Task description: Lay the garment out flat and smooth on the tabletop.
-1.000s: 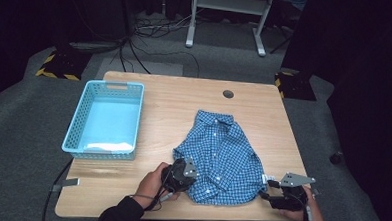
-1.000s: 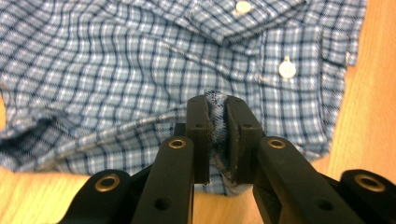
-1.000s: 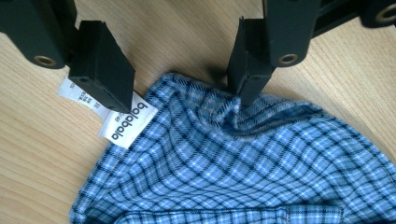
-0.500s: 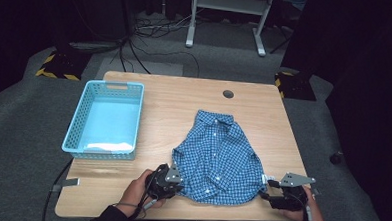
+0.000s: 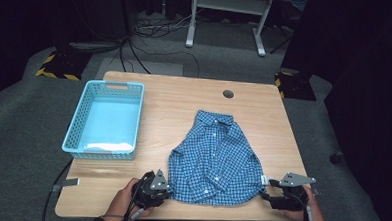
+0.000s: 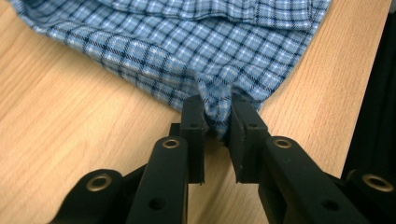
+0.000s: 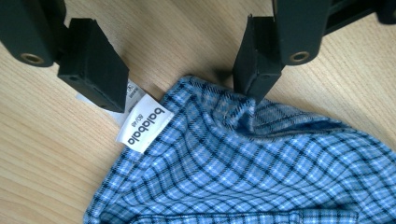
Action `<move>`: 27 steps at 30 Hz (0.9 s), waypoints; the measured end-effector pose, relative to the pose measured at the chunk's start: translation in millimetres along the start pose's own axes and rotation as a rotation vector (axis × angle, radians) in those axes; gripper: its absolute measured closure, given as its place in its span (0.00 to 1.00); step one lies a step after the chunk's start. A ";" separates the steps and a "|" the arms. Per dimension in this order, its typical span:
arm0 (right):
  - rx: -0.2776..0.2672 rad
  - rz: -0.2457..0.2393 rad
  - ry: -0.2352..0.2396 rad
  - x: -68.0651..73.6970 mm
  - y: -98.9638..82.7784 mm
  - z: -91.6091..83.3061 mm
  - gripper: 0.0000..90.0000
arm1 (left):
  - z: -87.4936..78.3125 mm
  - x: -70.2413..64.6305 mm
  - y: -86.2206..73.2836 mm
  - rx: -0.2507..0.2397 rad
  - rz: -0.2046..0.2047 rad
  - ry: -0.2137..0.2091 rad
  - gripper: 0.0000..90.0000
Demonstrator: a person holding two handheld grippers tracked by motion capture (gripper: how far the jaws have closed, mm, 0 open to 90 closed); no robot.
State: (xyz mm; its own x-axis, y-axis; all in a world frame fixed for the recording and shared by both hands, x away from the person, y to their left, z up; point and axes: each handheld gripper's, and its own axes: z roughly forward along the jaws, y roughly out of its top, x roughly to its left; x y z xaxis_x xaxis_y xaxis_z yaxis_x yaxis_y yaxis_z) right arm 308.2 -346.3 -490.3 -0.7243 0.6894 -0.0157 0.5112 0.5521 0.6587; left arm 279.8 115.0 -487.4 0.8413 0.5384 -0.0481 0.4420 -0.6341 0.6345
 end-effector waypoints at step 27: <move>0.024 -0.044 -0.032 7.2 6.9 -25.9 0.21 | -11.4 8.9 -3.0 -0.110 -0.088 0.081 0.35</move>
State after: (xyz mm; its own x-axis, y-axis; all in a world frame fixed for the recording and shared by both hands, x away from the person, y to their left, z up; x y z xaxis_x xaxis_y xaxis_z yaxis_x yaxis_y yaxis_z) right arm 294.5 -349.7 -466.4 -0.7311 0.6787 -0.0690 0.4905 0.5932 0.6384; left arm 282.4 128.1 -480.9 0.7710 0.6350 -0.0483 0.4729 -0.5201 0.7112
